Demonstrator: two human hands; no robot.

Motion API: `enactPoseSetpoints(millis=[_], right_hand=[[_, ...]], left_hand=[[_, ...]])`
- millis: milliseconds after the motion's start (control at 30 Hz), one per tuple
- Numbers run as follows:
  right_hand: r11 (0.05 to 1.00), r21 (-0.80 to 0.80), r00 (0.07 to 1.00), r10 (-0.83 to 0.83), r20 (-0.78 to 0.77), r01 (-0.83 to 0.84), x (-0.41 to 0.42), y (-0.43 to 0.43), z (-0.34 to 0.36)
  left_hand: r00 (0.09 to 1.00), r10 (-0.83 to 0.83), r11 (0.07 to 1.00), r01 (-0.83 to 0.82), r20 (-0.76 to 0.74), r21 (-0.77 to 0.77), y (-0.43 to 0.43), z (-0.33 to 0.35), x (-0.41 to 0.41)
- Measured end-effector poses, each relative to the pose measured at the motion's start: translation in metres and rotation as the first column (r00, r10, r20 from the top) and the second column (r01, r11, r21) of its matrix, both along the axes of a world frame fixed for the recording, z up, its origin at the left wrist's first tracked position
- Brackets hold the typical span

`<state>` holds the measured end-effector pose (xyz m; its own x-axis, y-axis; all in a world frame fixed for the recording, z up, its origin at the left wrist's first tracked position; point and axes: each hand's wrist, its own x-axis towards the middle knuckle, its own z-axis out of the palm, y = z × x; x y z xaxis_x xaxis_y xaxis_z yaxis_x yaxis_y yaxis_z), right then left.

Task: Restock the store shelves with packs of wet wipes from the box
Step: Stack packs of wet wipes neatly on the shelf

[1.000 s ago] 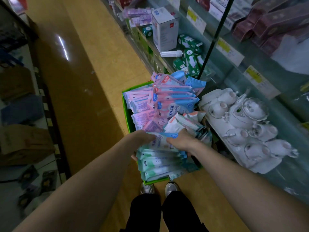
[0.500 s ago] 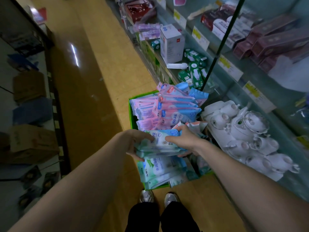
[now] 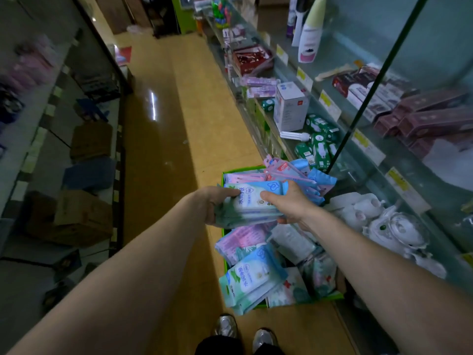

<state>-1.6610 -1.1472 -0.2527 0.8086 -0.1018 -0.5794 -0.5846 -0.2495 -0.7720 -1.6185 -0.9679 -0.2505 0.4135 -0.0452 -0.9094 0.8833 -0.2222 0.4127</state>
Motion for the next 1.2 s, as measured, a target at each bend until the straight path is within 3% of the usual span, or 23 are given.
enactPoseSetpoints(millis=[300, 500, 933, 1200], right_hand=[[0.994, -0.061, 0.995, 0.095, 0.013, -0.094, 0.000, 0.004, 0.017], [0.968, -0.179, 0.971, 0.200, 0.134, -0.175, 0.011, 0.019, 0.051], [0.951, -0.121, 0.896, 0.308, 0.319, -0.284, 0.019, 0.123, 0.137], [0.915, -0.076, 0.813, 0.388, 0.434, -0.396, -0.018, 0.210, 0.192]], left_hand=[[0.996, 0.034, 0.999, -0.034, 0.080, -0.001, 0.002, 0.021, -0.015], [0.978, 0.121, 0.993, -0.121, 0.171, -0.011, 0.021, 0.049, -0.014], [0.901, 0.259, 0.962, -0.274, 0.349, -0.004, 0.120, 0.142, -0.036], [0.800, 0.335, 0.909, -0.413, 0.497, 0.051, 0.208, 0.206, -0.093]])
